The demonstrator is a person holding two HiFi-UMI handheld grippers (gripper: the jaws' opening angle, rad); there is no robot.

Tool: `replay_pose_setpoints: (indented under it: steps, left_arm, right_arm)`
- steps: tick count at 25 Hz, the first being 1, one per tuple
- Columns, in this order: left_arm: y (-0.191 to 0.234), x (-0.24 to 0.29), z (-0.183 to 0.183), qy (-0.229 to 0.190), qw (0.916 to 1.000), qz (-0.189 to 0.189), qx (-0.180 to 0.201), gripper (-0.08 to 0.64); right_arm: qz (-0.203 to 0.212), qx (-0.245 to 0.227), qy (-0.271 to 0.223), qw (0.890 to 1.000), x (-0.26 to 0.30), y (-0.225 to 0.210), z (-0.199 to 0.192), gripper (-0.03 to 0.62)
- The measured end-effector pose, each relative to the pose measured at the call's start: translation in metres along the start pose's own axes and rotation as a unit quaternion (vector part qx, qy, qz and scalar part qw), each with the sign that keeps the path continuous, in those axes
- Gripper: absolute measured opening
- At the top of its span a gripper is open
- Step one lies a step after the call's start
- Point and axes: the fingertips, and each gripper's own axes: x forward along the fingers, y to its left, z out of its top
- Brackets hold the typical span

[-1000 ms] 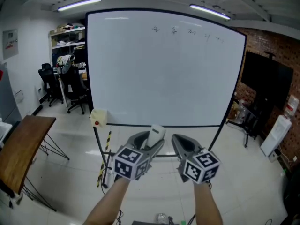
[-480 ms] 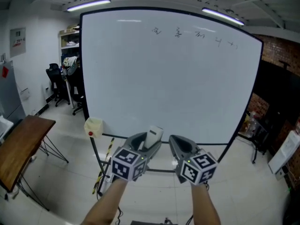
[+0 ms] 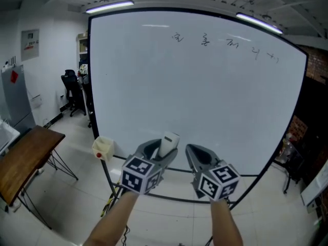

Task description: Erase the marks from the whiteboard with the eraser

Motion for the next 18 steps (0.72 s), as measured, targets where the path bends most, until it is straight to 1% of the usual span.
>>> replay_pose_setpoints:
  steps: [5, 12, 15, 18]
  left_arm:
    - [0.043, 0.027, 0.008, -0.006, 0.9999, -0.001, 0.009, 0.262]
    - [0.102, 0.06, 0.031, -0.029, 0.999, -0.024, 0.026, 0.262]
    - [0.124, 0.071, 0.037, -0.035, 0.9982, -0.027, 0.04, 0.262]
    - [0.138, 0.079, 0.042, -0.04, 0.9978, -0.031, 0.043, 0.262]
  right_arm:
    - [-0.013, -0.014, -0.005, 1.0, 0.042, -0.019, 0.006, -0.005]
    - [-0.047, -0.033, -0.021, 0.998, 0.101, -0.038, 0.026, -0.005]
    - [-0.064, -0.029, -0.033, 0.997, 0.118, -0.046, 0.033, -0.005]
    - [-0.073, -0.03, -0.035, 0.996, 0.131, -0.052, 0.036, -0.005]
